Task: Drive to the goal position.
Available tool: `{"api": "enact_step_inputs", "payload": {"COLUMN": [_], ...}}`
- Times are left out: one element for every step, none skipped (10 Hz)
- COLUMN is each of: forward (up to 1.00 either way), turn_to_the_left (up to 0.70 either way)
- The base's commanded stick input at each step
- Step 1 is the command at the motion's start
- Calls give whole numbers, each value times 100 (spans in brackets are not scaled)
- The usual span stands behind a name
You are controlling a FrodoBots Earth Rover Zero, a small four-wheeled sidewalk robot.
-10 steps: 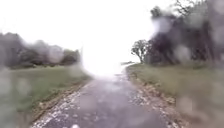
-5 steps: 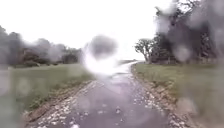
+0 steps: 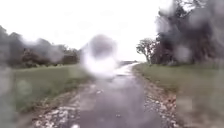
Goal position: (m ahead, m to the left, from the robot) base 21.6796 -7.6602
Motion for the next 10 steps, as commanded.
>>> {"api": "enact_step_inputs", "payload": {"forward": [85,85,85,85,85,85,85,85,85,85], "turn_to_the_left": [0,0,0,0,0,0,0,0,0,0]}}
